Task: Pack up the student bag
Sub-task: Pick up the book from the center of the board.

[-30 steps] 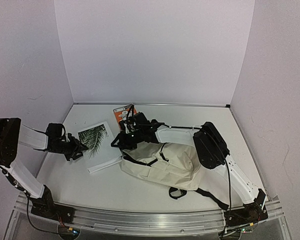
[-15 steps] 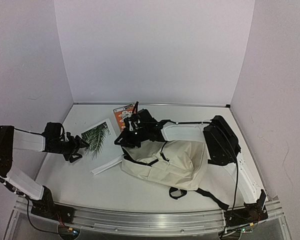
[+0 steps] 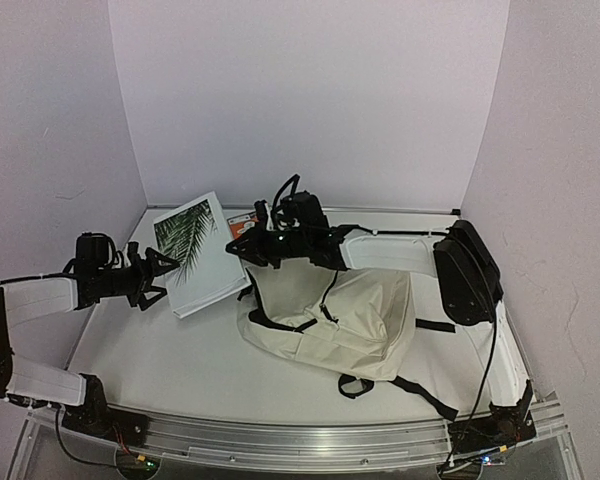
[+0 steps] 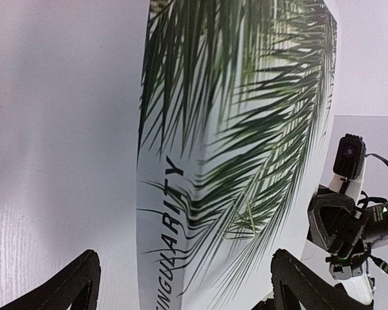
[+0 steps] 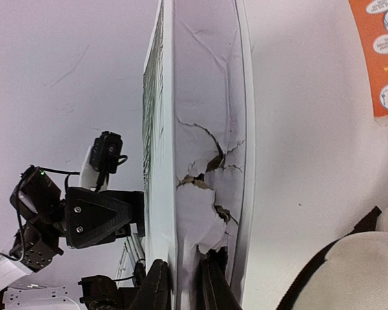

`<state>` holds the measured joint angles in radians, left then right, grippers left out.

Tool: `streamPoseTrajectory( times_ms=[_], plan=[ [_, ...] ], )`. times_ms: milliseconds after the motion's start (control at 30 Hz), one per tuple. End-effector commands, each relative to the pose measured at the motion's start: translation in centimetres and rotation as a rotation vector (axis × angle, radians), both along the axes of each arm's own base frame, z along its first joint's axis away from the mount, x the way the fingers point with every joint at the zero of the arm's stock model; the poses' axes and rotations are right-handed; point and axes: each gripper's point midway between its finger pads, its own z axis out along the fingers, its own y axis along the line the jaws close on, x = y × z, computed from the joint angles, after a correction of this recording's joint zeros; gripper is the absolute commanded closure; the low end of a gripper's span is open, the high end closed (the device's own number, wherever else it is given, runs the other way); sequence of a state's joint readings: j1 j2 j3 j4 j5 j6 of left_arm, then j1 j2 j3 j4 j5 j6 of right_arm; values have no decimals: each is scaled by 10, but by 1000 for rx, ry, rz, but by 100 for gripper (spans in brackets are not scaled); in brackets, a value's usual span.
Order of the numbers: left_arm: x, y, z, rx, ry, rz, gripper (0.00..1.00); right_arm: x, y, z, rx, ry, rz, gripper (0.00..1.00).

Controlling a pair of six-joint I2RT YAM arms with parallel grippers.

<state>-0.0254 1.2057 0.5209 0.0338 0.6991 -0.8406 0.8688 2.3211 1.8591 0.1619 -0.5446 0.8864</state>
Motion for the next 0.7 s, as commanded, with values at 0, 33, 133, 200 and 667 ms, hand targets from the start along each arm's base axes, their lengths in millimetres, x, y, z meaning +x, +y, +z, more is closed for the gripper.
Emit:
streamPoseTrajectory(
  times_ms=[0,33,133,200,667],
  plan=[
    [-1,-14,31,-76,-91,-82,8,-7,-2,87,182,-116,30,100],
    [-1,-13,30,-75,-87,-76,8,-7,-2,87,184,-114,30,100],
    [-2,-14,30,-89,-85,-74,8,-10,-3,93,201,-117,34,100],
    [-2,-17,37,-119,-111,-87,8,-12,-5,96,207,-120,35,100],
    [-1,-28,55,-195,-173,-148,29,-19,-14,111,226,-128,35,100]
  ],
)
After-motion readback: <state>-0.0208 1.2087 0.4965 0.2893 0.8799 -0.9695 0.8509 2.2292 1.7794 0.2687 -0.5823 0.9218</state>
